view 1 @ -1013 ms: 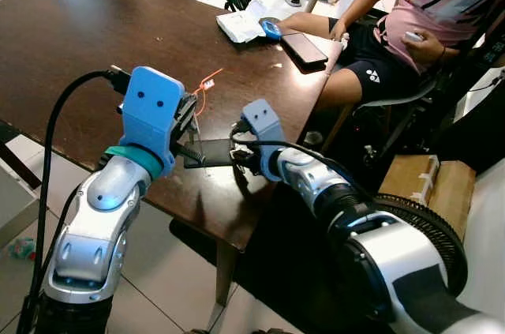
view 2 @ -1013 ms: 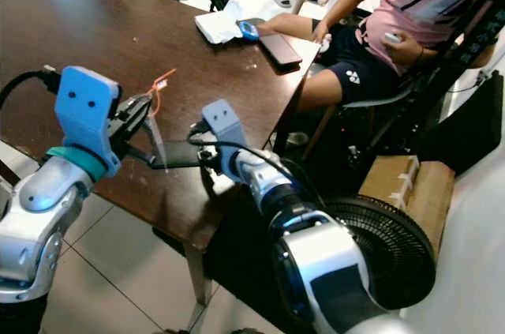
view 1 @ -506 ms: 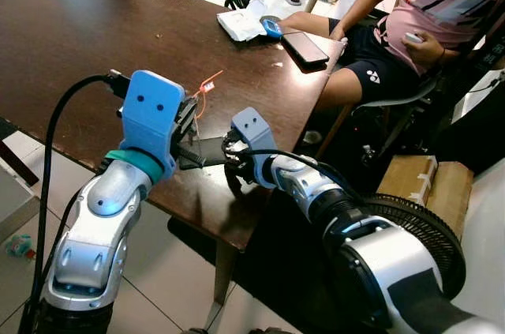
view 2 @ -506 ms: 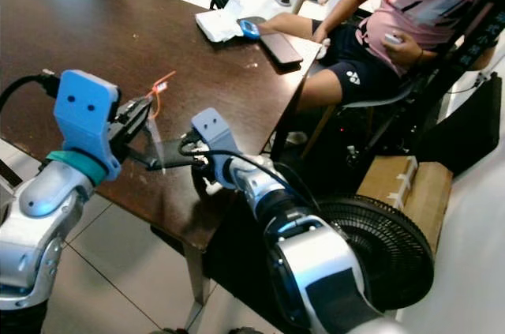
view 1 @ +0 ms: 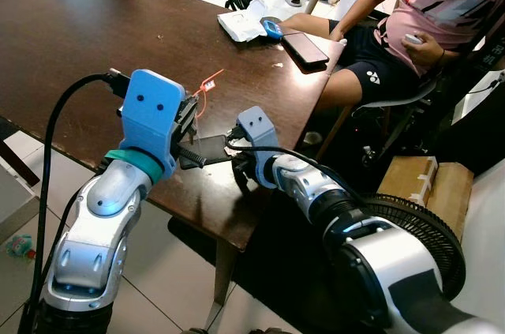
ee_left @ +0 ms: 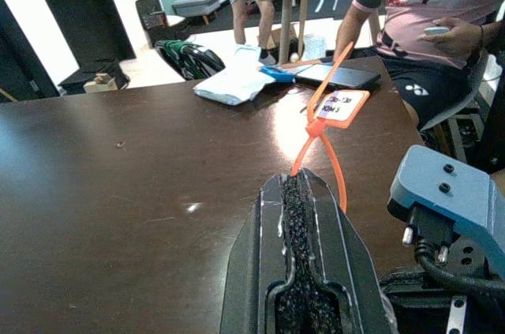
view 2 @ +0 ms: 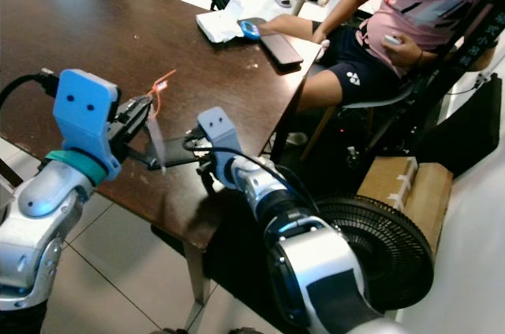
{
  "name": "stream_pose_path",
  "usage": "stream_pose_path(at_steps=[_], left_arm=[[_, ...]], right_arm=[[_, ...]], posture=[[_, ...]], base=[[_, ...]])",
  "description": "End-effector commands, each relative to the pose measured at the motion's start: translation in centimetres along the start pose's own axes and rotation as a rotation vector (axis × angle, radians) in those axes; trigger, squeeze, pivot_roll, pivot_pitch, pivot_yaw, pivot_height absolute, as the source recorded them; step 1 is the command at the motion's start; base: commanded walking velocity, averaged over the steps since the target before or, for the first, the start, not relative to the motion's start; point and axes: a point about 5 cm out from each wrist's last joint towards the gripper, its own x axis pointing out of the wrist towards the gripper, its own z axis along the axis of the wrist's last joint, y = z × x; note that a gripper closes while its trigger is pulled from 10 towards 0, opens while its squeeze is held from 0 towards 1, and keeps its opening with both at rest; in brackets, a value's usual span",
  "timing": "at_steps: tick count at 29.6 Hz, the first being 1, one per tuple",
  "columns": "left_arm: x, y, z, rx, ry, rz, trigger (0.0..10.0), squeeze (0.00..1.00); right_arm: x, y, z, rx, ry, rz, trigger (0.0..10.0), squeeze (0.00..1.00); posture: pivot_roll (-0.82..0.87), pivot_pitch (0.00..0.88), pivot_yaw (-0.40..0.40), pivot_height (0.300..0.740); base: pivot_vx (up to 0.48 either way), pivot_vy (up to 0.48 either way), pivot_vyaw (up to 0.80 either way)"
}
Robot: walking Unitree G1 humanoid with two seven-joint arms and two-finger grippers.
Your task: Hang keys on a hook
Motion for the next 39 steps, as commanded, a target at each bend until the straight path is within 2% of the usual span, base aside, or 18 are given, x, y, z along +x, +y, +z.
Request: stream_pose_path(at_steps=[1, 6, 10, 11, 12, 14, 15, 19, 21, 24, 26, 28, 29, 30, 31, 35, 37, 39], left_arm=[[-0.1, -0.2, -0.1, -0.003, 0.012, -0.01, 10.0, 0.0], [-0.1, -0.2, -0.1, -0.002, 0.014, -0.012, 10.0, 0.0], [-0.1, -0.1, -0.1, 0.0, 0.015, -0.01, 10.0, 0.0], [-0.1, 0.0, -0.1, 0.001, 0.016, -0.009, 10.0, 0.0], [-0.1, 0.0, -0.1, 0.001, 0.016, -0.009, 10.0, 0.0], [-0.1, 0.1, -0.1, 0.002, 0.018, -0.009, 10.0, 0.0], [-0.1, 0.1, -0.1, 0.003, 0.018, -0.01, 10.0, 0.0], [-0.1, 0.1, -0.1, 0.003, 0.018, -0.01, 10.0, 0.0], [0.0, 0.1, -0.1, 0.003, 0.017, -0.012, 10.0, 0.0], [0.0, 0.1, -0.1, 0.003, 0.017, -0.012, 10.0, 0.0], [0.1, 0.1, 0.0, 0.003, 0.015, -0.012, 10.0, 0.0], [0.1, 0.1, 0.0, 0.003, 0.015, -0.012, 10.0, 0.0], [0.1, 0.1, 0.0, 0.004, 0.014, -0.011, 10.0, 0.0], [0.1, 0.1, 0.0, 0.004, 0.014, -0.011, 10.0, 0.0], [0.1, 0.2, 0.0, 0.004, 0.014, -0.009, 10.0, 0.0], [0.1, 0.3, -0.1, 0.005, 0.014, -0.007, 10.0, 0.0], [0.2, 0.2, -0.1, 0.007, 0.013, -0.007, 10.0, 0.0], [0.2, 0.2, -0.1, 0.008, 0.013, -0.004, 10.0, 0.0]], right_arm=[[0.1, 0.1, -2.2, 0.047, 0.084, 0.003, 0.0, 0.0], [0.1, 0.1, -2.0, 0.058, 0.071, 0.002, 0.0, 0.0], [0.0, -0.1, -0.9, 0.09, 0.001, -0.008, 0.0, 0.0], [-0.1, -0.2, 1.1, 0.126, -0.11, 0.012, 0.0, 0.0], [-0.1, -0.2, 1.1, 0.126, -0.11, 0.012, 0.0, 0.0], [-1.1, -0.6, 5.4, 0.186, -0.336, 0.068, 0.0, 0.0], [-1.6, -0.9, 6.9, 0.195, -0.407, 0.087, 0.0, 0.0], [-1.9, -1.0, 7.6, 0.197, -0.439, 0.097, 0.0, 0.0], [-2.6, -1.7, 8.6, 0.16, -0.495, 0.097, 0.0, 0.0], [-2.6, -1.7, 8.6, 0.16, -0.495, 0.097, 0.0, 0.0], [-3.5, -2.7, 9.4, 0.125, -0.558, 0.071, 0.0, 0.0], [-3.5, -2.7, 9.4, 0.125, -0.558, 0.071, 0.0, 0.0], [-4.0, -3.4, 9.6, 0.091, -0.589, 0.026, 5.3, 0.0], [-4.0, -3.4, 9.6, 0.091, -0.589, 0.026, 5.3, 0.0], [-4.5, -4.2, 9.7, 0.076, -0.613, -0.012, 10.0, 0.0], [-4.8, -4.9, 9.4, 0.064, -0.606, -0.059, 10.0, 0.0], [-4.4, -5.5, 8.5, 0.028, -0.527, -0.144, 10.0, 0.0], [-4.0, -5.4, 8.1, 0.001, -0.484, -0.172, 10.0, 0.0]], posture=[[0.13, 0.079, -0.008, 0.74], [0.13, 0.081, -0.004, 0.74], [0.13, 0.083, -0.001, 0.74], [0.13, 0.085, 0.001, 0.74], [0.13, 0.085, 0.001, 0.74], [0.13, 0.084, 0.007, 0.74], [0.13, 0.082, 0.009, 0.74], [0.13, 0.082, 0.009, 0.74], [0.12, 0.077, 0.013, 0.74], [0.12, 0.077, 0.013, 0.74], [0.12, 0.074, 0.016, 0.74], [0.12, 0.074, 0.016, 0.74], [0.12, 0.073, 0.016, 0.74], [0.12, 0.073, 0.016, 0.74], [0.12, 0.068, 0.019, 0.74], [0.12, 0.065, 0.022, 0.74], [0.12, 0.054, 0.023, 0.74], [0.13, 0.052, 0.022, 0.74]], base=[[0.0, 0.0, 0.0], [0.0, 0.0, 0.0], [0.0, 0.0, 0.0], [0.0, 0.0, 0.0], [0.0, 0.0, 0.0], [0.0, 0.0, 0.0], [0.0, 0.0, 0.0], [0.0, 0.0, 0.0], [0.0, 0.0, 0.0], [0.0, 0.0, 0.0], [0.0, 0.0, 0.0], [0.0, 0.0, 0.0], [0.0, 0.0, 0.0], [0.0, 0.0, 0.0], [0.0, 0.0, 0.0], [0.0, 0.0, 0.0], [0.0, 0.0, 0.0], [0.0, 0.0, 0.0]])
